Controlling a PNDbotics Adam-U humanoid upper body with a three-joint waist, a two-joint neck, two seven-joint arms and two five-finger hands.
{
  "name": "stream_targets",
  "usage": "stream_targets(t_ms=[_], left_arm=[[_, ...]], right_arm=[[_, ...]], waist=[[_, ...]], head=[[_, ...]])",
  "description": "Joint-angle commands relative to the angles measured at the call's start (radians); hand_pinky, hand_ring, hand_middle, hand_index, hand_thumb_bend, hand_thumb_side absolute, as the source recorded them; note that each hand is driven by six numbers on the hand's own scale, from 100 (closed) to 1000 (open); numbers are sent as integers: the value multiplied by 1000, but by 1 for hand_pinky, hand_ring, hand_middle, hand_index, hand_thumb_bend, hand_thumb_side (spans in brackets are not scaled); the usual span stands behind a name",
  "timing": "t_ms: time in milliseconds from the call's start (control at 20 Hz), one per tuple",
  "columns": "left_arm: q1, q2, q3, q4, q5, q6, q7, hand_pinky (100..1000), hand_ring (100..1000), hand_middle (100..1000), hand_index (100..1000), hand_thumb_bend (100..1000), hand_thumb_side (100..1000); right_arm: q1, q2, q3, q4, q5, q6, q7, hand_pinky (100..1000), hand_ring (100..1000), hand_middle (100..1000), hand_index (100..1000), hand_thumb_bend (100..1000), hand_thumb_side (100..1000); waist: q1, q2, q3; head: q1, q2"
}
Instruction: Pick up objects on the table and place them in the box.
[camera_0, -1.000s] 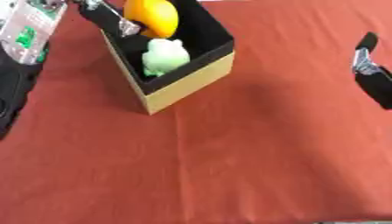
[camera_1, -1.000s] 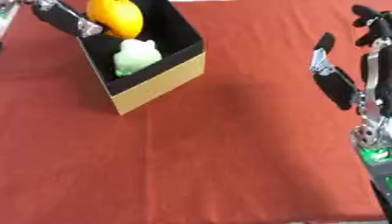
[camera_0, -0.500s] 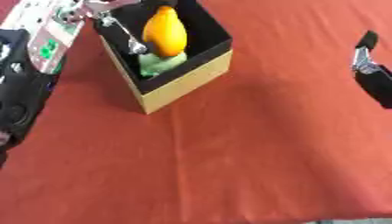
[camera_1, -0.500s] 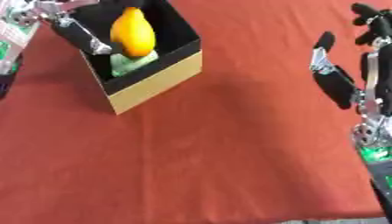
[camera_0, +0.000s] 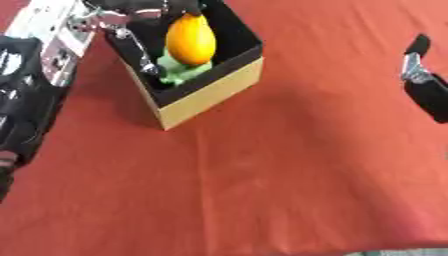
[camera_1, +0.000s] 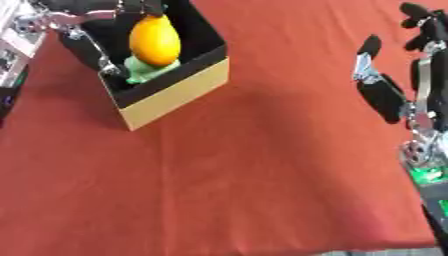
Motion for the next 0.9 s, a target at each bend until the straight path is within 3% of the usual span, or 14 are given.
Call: stream_targets(t_ms=[50,150,200,250,300,350,650,900], left_arm=[[-19,5,14,6,-24,-12,19,767,899,910,949,627,211],[-29,-4,31,-10,-17,-18,36,734,871,890,933,495,139],[-31,-7,43,-30,-4,-19,49,710,849,879,922,372,100],[-35,-12,59,-53,9,-17,64,700,839,875,917,304,100],[-37,-17,73,-76,24,-15,78,677,817,868,916,146,100],[-40,-24,93,-101,39,-15,94,666,806,862,917,100,100],[-34,-26,176,-254,133,-19,188,618,748,814,896,100,100],[31,7,195,-379,210,31,265,596,722,792,882,100,254]], right_arm=[[-5,-15,-7,-16,-6,1,-1,563,540,643,854,100,538],[-2,-16,-9,-16,-5,1,0,565,542,644,854,100,537],[0,-16,-10,-16,-5,1,0,566,542,644,854,100,537],[1,-17,-11,-16,-4,1,0,566,543,644,854,100,537],[1,-18,-12,-16,-4,1,0,567,543,645,853,100,536],[1,-19,-14,-16,-3,0,0,567,544,645,853,100,536],[5,-25,-19,-16,-1,-5,-9,567,545,647,853,100,536],[6,-26,-22,-16,2,-12,-15,568,547,648,852,100,536]], waist=[[-3,-20,-2],[-5,-26,0],[-6,-28,2],[-7,-30,4],[-8,-31,5],[-9,-33,7],[-10,-40,20],[-14,-43,26]], head=[[-3,5],[-4,5],[-4,5],[-4,5],[-4,5],[-4,5],[-16,5],[-28,5]])
